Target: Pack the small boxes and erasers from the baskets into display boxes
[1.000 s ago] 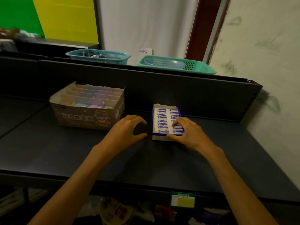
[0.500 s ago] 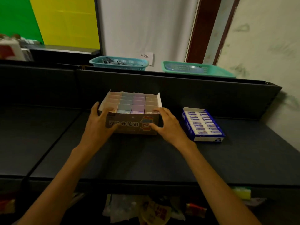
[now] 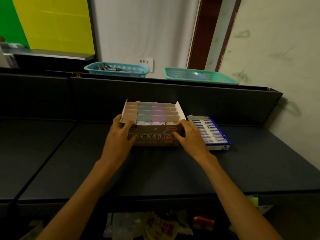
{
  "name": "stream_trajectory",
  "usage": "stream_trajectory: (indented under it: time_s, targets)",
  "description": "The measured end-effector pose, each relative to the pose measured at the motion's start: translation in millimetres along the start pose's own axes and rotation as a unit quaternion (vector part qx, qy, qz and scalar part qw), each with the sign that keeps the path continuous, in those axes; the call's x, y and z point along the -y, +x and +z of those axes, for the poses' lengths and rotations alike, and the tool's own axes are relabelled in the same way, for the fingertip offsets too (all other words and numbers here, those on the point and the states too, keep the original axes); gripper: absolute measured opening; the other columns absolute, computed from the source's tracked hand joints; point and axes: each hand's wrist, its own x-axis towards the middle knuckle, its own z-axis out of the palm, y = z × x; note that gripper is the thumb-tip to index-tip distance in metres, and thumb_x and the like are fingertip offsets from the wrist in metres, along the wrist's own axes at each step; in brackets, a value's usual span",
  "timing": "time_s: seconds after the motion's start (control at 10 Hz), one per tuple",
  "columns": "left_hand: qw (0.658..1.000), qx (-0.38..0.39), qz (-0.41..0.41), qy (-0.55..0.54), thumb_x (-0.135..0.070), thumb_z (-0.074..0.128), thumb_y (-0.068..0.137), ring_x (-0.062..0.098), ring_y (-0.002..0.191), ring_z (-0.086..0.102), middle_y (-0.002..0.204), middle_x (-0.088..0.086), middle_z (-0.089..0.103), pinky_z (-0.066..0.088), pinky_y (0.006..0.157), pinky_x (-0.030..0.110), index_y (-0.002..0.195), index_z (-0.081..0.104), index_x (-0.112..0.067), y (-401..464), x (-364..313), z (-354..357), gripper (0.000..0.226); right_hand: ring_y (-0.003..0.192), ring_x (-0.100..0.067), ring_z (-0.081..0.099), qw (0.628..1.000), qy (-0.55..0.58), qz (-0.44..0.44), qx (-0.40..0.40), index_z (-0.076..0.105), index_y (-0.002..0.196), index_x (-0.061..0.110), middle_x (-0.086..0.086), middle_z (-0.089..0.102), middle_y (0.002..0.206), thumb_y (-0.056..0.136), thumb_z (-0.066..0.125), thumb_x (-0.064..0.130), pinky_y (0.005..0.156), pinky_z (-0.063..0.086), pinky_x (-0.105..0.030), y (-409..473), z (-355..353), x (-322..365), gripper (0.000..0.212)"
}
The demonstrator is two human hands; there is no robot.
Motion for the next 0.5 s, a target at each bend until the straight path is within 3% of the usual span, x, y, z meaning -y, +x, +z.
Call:
stream_trajectory:
  time_s: [0.2,0.4,0.5]
  targets:
    - [1.000,0.028,-0.006,0.006,-0.018,0.072,0.078,0.036,0.130,0.036,0.150,0.012,0.016,0.042,0.100,0.047,0.131,0.043,-0.021,3.8,-24.7,10.4,0.060,0.122,-0.016,0.047,1.000,-0.005,0.009,0.015,0.046,0.120,0.023,-0.002,0.047,0.132,0.090,0.061,0.030,0.096,0.045,-0.030,-4.5,-21.2,-16.1,0.034]
    - [0.992,0.099,-0.038,0.063,-0.034,0.073,0.077,0.032,0.133,0.029,0.150,0.009,0.013,0.039,0.101,0.049,0.139,0.030,-0.027,10.3,-42.8,1.7,0.076,0.133,-0.020,0.037,0.996,-0.032,0.004,0.077,0.033,0.142,0.026,-0.002,0.035,0.148,0.090,0.062,0.034,0.105,0.037,-0.038,-14.2,-60.5,-21.9,0.060]
    - [0.988,0.112,-0.045,0.099,-0.039,0.074,0.075,0.030,0.136,0.021,0.151,0.007,0.016,0.034,0.104,0.052,0.142,0.025,-0.030,13.1,-62.1,-15.2,0.084,0.136,-0.021,0.034,0.997,-0.045,-0.003,0.058,0.028,0.145,0.030,0.001,0.030,0.150,0.088,0.063,0.037,0.108,0.037,-0.042,-20.7,-98.5,-23.3,0.068]
